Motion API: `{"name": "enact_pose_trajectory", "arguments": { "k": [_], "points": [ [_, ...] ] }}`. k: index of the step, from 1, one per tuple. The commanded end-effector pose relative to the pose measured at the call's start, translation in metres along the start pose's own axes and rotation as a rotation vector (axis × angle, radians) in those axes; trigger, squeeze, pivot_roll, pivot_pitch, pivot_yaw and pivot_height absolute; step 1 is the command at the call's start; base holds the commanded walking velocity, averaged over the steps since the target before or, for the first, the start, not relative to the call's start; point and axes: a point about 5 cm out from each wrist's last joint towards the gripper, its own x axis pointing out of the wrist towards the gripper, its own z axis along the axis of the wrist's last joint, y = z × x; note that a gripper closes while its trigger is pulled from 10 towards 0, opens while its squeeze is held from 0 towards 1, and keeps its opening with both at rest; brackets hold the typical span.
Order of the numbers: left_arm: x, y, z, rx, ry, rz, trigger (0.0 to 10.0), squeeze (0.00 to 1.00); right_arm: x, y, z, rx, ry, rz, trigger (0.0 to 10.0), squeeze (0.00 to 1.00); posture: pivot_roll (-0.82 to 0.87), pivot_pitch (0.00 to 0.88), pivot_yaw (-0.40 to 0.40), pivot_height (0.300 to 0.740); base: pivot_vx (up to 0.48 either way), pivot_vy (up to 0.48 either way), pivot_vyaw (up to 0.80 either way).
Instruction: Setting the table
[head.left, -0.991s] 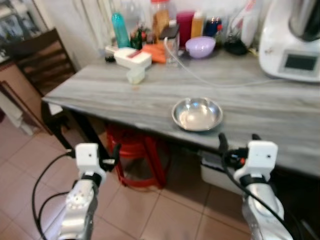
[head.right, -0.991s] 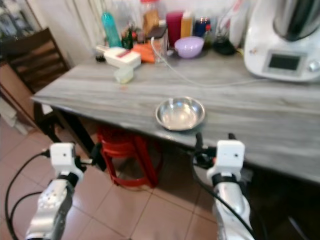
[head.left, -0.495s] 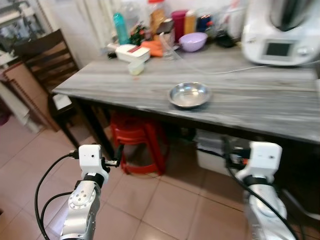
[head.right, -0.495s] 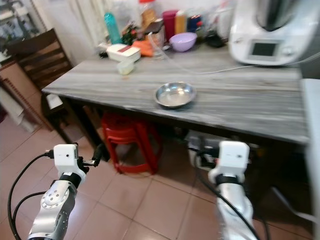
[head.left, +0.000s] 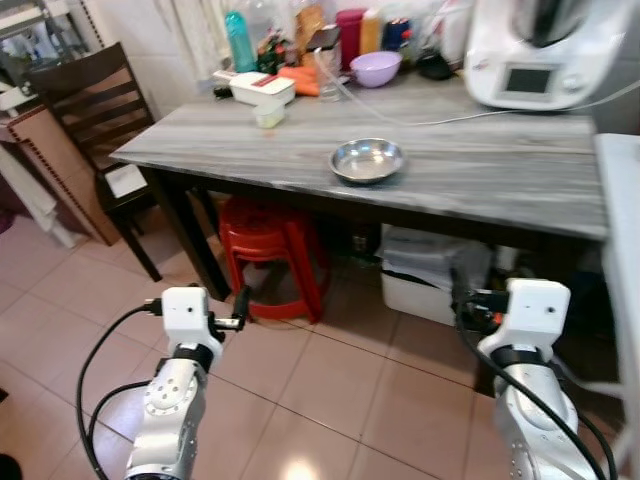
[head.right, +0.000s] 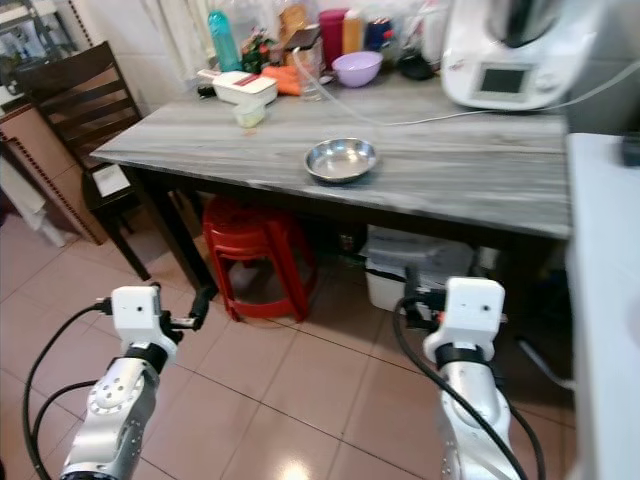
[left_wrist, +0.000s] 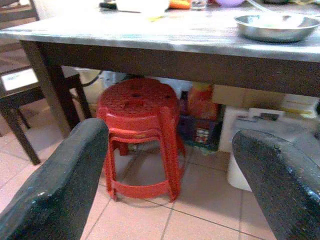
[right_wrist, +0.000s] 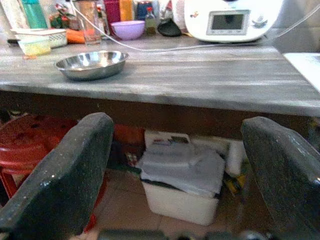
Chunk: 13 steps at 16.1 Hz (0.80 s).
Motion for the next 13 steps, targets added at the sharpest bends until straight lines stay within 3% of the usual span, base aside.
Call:
{"name": "enact_pose_trajectory", "arguments": {
  "k": [1, 4, 11, 13],
  "points": [
    [-0.001, 0.012, 0.002, 0.022, 0.001, 0.035, 10.0, 0.0, 0.001, 0.01, 0.003, 0.021, -0.005, 0.03, 10.0, 0.0, -0.11, 0.003, 0.117, 0.74, -0.285, 0.0, 0.0],
    [0.0, 0.013, 0.004, 0.027, -0.008, 0.03, 10.0, 0.0, 0.001, 0.012, 0.003, 0.028, -0.001, 0.033, 10.0, 0.0, -0.11, 0.004, 0.119, 0.74, -0.299, 0.0, -0.32],
    [0.001, 0.004, 0.012, 0.037, -0.053, -0.064, 10.0, 0.0, 0.003, 0.012, 0.003, 0.034, -0.006, 0.032, 10.0, 0.0, -0.11, 0.001, 0.123, 0.74, 0.0, 0.0, 0.0],
    [0.001, 0.002, 0.014, 0.022, -0.059, -0.076, 10.0, 0.0, 0.004, 0.01, 0.005, 0.033, -0.012, 0.022, 10.0, 0.0, -0.11, 0.0, 0.123, 0.74, 0.0, -0.141, -0.63]
  ]
}}
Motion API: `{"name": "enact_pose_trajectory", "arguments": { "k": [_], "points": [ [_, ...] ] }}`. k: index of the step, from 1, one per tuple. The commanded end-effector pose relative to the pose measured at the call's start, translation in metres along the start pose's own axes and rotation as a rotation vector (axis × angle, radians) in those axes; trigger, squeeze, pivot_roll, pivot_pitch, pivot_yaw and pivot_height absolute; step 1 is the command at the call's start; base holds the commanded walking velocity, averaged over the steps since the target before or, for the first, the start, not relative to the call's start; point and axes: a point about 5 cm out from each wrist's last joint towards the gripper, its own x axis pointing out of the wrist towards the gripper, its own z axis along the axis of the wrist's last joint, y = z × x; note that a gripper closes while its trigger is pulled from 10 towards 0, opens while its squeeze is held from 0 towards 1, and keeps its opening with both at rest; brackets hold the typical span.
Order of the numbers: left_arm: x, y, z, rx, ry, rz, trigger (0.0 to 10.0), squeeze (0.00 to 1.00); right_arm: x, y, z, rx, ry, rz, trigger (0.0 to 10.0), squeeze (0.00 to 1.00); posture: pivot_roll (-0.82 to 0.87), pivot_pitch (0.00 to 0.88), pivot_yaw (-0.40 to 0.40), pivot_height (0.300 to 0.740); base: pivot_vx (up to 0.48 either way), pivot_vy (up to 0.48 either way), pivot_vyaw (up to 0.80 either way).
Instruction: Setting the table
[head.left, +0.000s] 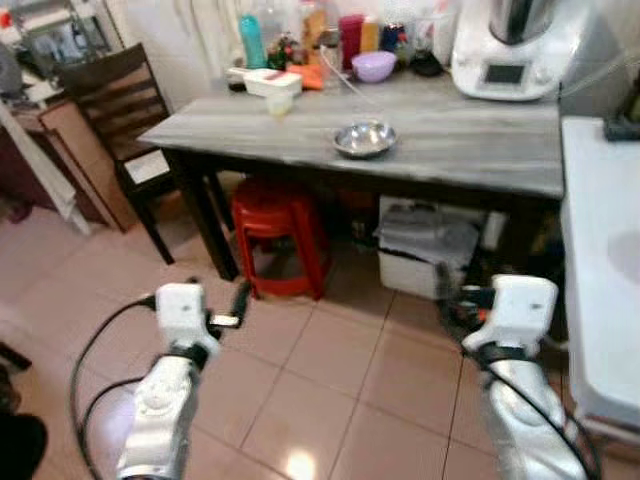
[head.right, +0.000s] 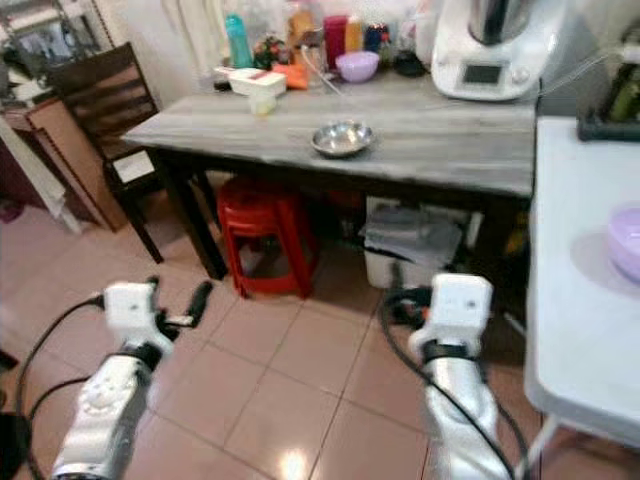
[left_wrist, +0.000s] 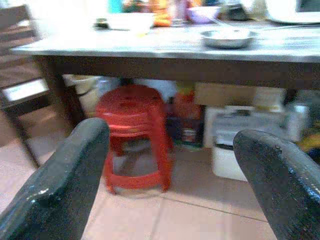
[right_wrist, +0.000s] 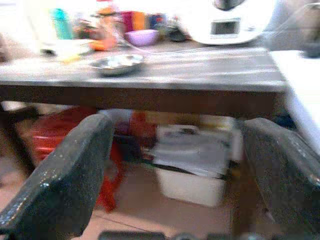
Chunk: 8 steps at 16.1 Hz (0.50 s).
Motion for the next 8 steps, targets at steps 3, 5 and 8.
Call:
{"name": "enact_pose_trajectory", "arguments": {
  "k": [3, 5, 8],
  "points": [
    [0.0042, 0.0019, 0.0093, -0.003, -0.023, -0.009, 10.0, 0.0, 0.0014, 0.0029, 0.0048, 0.018, -0.014, 0.004, 10.0, 0.0, -0.11, 0.0, 0.124, 0.74, 0.0, -0.293, -0.8],
    [0.0049, -0.0005, 0.0113, -0.01, -0.029, -0.018, 10.0, 0.0, 0.0025, 0.0042, 0.0079, 0.024, -0.025, 0.005, 10.0, 0.0, -0.11, 0.0, 0.125, 0.74, 0.0, -0.343, -0.55],
    [0.0045, -0.0005, 0.0111, -0.014, -0.027, -0.021, 10.0, 0.0, 0.0028, 0.0053, 0.0087, 0.028, -0.028, 0.004, 10.0, 0.0, -0.11, 0.0, 0.127, 0.74, 0.0, -0.365, -0.45]
  ]
}}
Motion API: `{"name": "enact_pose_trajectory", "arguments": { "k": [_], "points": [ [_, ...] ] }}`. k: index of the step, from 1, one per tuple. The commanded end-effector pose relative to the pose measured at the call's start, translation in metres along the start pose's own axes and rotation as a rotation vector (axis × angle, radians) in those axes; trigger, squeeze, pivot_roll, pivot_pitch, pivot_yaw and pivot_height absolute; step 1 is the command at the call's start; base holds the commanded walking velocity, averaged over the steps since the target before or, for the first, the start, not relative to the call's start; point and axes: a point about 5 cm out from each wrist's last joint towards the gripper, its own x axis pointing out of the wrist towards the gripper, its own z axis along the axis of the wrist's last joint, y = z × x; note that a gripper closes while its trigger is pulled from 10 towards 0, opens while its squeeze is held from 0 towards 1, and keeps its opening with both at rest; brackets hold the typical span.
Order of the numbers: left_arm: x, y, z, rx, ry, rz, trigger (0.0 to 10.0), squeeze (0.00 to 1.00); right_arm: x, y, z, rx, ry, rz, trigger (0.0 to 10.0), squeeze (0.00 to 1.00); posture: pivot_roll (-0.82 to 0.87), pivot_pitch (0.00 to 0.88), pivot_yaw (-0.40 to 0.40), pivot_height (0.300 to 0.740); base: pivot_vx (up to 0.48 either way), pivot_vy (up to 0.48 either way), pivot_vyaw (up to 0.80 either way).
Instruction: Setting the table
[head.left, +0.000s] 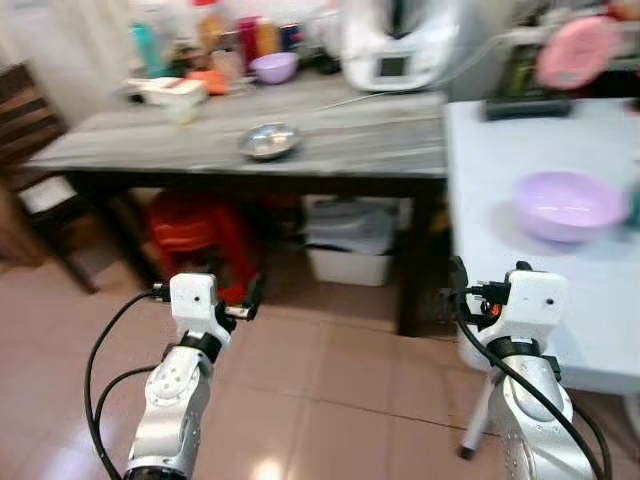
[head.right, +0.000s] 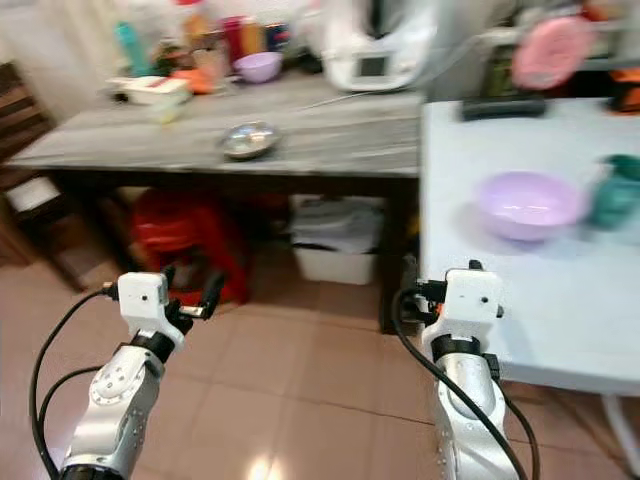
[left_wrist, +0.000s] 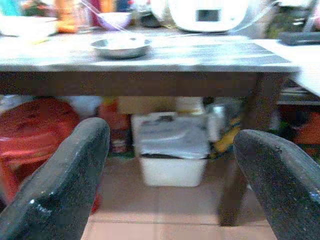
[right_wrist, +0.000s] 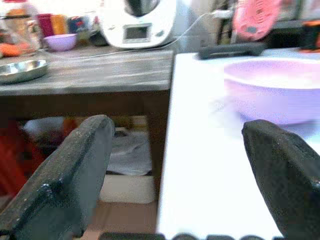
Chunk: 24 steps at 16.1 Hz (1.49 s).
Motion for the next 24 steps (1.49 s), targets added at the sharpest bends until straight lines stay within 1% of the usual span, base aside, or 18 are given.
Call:
{"name": "enact_pose_trajectory", "arguments": {
  "k": [1, 3, 9, 14, 15, 17, 20, 24],
  "points": [
    [-0.002, 0.007, 0.002, 0.009, 0.001, 0.02, 10.0, 0.0, 0.001, 0.007, 0.006, 0.019, -0.024, 0.017, 10.0, 0.0, -0.11, 0.0, 0.127, 0.74, 0.0, -0.368, 0.0],
    [-0.002, 0.008, 0.003, 0.009, 0.002, 0.018, 10.0, 0.0, 0.001, 0.007, 0.007, 0.023, -0.027, 0.016, 10.0, 0.0, -0.11, 0.0, 0.128, 0.74, 0.0, -0.369, 0.0],
    [0.001, 0.006, 0.007, 0.008, -0.007, 0.01, 10.0, 0.0, 0.003, 0.008, 0.009, 0.028, -0.037, 0.017, 10.0, 0.0, -0.1, 0.0, 0.132, 0.74, 0.0, -0.37, -0.53],
    [0.002, 0.004, 0.009, 0.006, -0.013, 0.007, 10.0, 0.0, 0.004, 0.009, 0.01, 0.031, -0.042, 0.018, 10.0, 0.0, -0.1, 0.0, 0.136, 0.74, 0.0, -0.353, 0.0],
    [0.002, 0.002, 0.012, -0.011, -0.033, -0.009, 10.0, 0.0, 0.002, 0.01, 0.01, 0.013, -0.047, 0.026, 10.0, 0.0, -0.1, 0.004, 0.138, 0.74, 0.0, 0.0, 0.0],
    [0.001, 0.001, 0.013, -0.008, -0.04, -0.041, 10.0, 0.0, 0.002, 0.009, 0.01, 0.011, -0.049, 0.019, 10.0, 0.0, -0.1, 0.007, 0.139, 0.74, 0.0, 0.0, 0.58],
    [-0.001, -0.004, 0.016, -0.053, -0.05, -0.104, 10.0, 0.0, 0.001, 0.009, 0.01, 0.013, -0.049, 0.016, 10.0, 0.0, -0.1, 0.009, 0.14, 0.74, 0.0, 0.0, 0.69],
    [-0.002, -0.008, 0.017, -0.07, -0.057, -0.132, 10.0, 0.0, 0.002, 0.009, 0.011, 0.006, -0.058, 0.018, 10.0, 0.0, -0.1, 0.01, 0.139, 0.74, 0.337, 0.0, 0.0]
  ]
}}
